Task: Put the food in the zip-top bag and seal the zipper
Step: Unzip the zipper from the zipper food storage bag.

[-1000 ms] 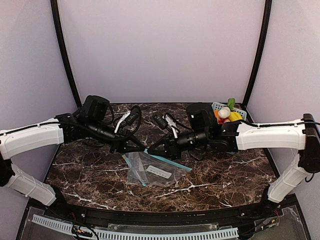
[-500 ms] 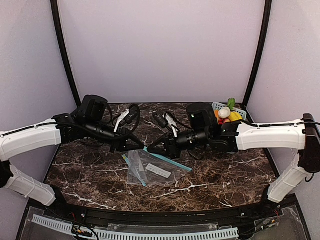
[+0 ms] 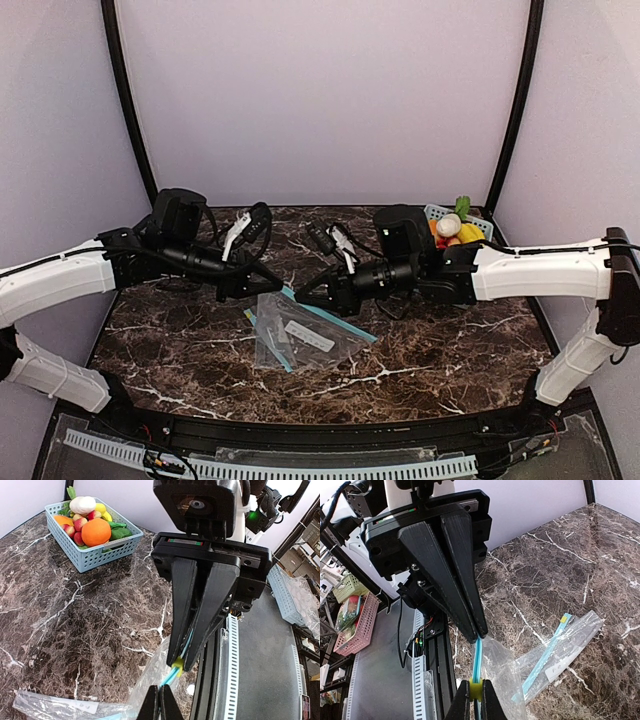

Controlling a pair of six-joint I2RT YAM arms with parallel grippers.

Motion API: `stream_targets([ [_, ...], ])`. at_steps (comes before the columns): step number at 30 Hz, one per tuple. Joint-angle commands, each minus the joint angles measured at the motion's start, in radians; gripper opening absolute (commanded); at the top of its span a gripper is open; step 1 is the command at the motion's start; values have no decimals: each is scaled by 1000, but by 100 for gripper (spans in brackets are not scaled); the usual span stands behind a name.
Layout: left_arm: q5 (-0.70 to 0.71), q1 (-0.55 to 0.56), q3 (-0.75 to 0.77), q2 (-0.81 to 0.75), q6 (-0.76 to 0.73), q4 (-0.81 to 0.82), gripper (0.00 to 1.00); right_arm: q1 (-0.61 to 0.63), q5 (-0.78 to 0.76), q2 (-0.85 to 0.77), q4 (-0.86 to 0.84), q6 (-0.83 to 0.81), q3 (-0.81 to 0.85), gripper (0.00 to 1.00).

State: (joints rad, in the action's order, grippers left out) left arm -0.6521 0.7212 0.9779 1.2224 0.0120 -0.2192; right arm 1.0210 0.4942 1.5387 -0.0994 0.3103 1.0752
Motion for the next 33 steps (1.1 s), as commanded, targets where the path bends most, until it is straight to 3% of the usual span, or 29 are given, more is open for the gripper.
stream_targets([
  [1,43,-19,-10,-41,-1,36,1,5,6,-14,51,-10,-27,0],
  [33,243,-65,-16,-63,18,26,1,6,-6,-11,55,-11,-37,0],
])
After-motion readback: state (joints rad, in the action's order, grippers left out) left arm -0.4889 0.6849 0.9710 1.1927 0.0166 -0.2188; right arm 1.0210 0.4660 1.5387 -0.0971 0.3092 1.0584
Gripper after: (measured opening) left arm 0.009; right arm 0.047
